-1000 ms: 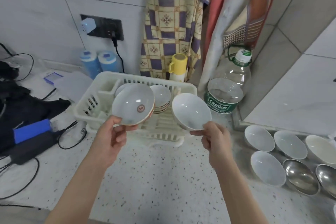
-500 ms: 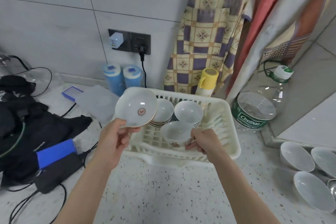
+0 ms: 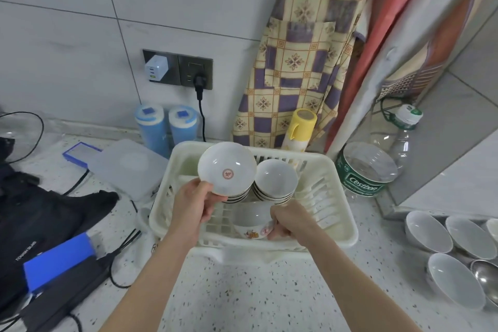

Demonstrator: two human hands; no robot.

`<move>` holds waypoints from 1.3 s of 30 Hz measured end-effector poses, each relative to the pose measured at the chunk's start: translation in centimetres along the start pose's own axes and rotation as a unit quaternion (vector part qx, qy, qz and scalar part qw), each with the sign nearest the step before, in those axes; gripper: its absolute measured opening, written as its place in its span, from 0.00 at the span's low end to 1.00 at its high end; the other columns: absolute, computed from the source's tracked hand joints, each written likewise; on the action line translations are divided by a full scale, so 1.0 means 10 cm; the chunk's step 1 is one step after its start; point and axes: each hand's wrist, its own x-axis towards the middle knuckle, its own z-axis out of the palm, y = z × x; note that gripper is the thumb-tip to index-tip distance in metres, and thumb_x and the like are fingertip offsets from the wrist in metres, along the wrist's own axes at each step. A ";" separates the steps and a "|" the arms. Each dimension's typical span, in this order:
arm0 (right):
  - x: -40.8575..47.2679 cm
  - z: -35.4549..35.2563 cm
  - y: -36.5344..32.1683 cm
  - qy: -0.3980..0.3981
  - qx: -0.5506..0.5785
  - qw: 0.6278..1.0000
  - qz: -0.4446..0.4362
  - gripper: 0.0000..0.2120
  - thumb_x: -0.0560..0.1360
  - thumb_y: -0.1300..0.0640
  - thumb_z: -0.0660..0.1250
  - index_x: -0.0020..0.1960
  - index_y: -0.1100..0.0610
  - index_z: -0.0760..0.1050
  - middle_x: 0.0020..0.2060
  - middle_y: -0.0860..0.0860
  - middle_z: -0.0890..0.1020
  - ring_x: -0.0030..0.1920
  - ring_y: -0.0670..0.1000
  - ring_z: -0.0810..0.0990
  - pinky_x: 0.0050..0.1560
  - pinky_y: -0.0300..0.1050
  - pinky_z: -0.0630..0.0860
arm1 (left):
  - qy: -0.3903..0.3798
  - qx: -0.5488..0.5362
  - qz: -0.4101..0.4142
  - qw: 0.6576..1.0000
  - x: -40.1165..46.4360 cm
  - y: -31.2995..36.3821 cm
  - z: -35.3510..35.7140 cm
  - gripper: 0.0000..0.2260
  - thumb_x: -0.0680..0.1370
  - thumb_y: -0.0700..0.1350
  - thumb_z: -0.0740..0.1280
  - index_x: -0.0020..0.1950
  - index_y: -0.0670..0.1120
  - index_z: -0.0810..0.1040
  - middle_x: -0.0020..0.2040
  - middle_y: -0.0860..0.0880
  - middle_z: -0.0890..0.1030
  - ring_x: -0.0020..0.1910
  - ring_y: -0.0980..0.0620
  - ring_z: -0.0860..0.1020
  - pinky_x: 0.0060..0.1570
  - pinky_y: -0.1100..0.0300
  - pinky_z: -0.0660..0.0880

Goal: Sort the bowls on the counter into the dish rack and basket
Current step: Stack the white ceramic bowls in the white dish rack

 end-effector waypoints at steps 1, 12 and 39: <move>0.02 0.02 0.01 -0.002 -0.004 1.000 -0.003 0.04 0.67 0.62 0.59 0.33 0.60 0.69 0.27 0.61 0.83 0.15 0.46 0.66 0.18 0.32 0.60 | 0.004 -0.003 -0.002 1.000 0.01 -0.02 0.00 0.09 0.76 0.40 0.61 0.51 0.41 0.79 0.38 0.40 0.86 0.20 0.56 0.64 0.18 0.65 0.59; 0.18 0.11 0.18 -0.007 -0.065 0.998 0.002 0.05 0.64 0.59 0.60 0.35 0.60 0.71 0.27 0.55 0.84 0.26 0.47 0.70 0.34 0.41 0.67 | 0.031 0.042 0.029 0.998 0.03 -0.19 -0.02 0.09 0.75 0.39 0.63 0.54 0.45 0.77 0.35 0.43 0.85 0.20 0.57 0.66 0.20 0.67 0.64; 0.32 0.22 0.27 -0.011 -0.260 0.966 0.002 0.03 0.72 0.61 0.62 0.45 0.56 0.70 0.37 0.48 0.79 0.42 0.52 0.78 0.42 0.41 0.71 | 0.042 0.039 -0.030 0.998 0.10 -0.19 0.03 0.13 0.76 0.40 0.63 0.60 0.45 0.77 0.36 0.41 0.86 0.19 0.57 0.66 0.19 0.68 0.64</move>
